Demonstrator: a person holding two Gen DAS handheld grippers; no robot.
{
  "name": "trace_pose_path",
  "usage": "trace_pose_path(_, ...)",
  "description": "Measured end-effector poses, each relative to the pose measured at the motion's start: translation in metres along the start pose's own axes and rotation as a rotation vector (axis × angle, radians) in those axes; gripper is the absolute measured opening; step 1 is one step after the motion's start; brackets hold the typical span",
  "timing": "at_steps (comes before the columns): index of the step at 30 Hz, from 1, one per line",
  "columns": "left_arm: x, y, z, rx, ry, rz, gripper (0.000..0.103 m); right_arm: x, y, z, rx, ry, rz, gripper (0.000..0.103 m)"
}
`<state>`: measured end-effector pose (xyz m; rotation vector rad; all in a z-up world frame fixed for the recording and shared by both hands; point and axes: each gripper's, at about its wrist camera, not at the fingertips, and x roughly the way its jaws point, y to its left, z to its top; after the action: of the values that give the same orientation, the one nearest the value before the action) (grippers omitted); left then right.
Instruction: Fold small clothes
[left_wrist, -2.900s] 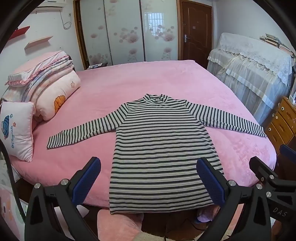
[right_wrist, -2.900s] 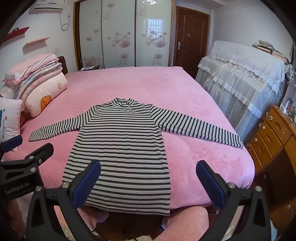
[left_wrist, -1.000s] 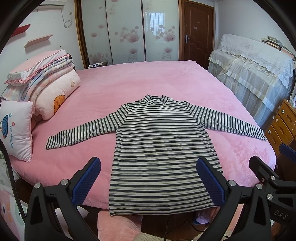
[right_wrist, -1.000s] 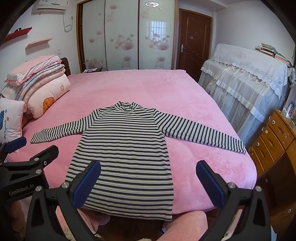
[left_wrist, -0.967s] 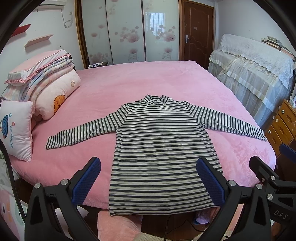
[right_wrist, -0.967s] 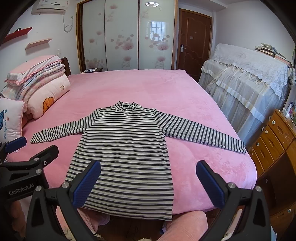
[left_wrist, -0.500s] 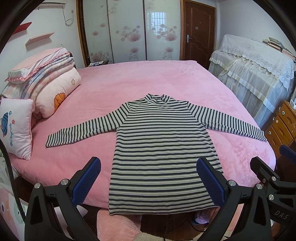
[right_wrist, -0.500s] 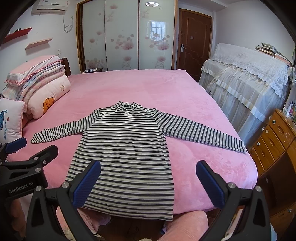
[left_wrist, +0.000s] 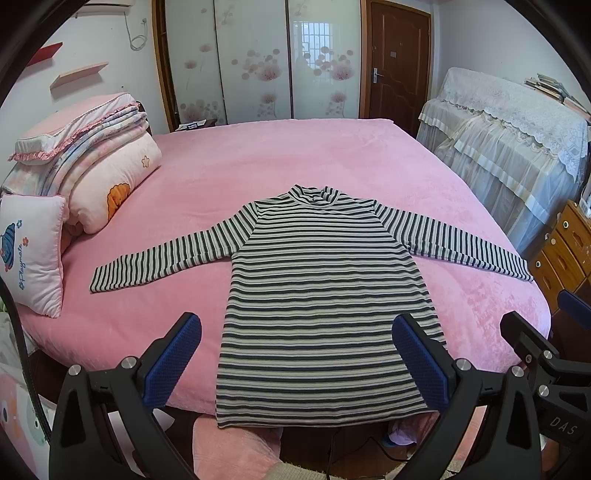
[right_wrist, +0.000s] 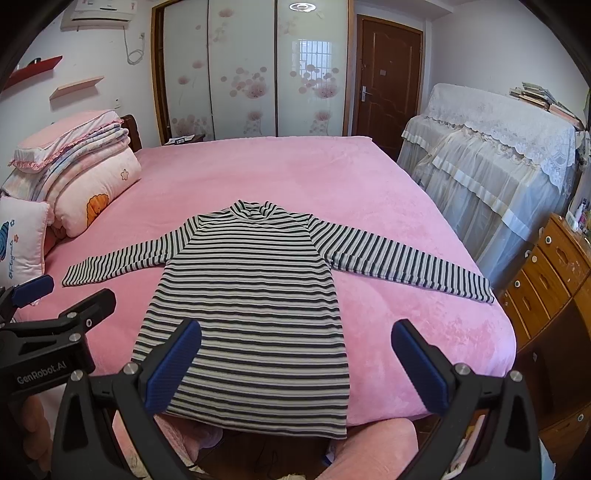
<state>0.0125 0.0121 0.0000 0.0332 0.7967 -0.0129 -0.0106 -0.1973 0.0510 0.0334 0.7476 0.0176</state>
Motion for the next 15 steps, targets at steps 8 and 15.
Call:
trace_pose_path(8, 0.001, -0.001, 0.003, 0.001, -0.003, 0.004, 0.103, 0.003, -0.013, 0.003, 0.008, -0.015, -0.005, 0.103)
trace_pose_path(15, 0.009, -0.004, 0.016, 0.003, -0.002, 0.004, 0.103, 0.007, -0.021, 0.011, 0.022, -0.028, -0.014, 0.103)
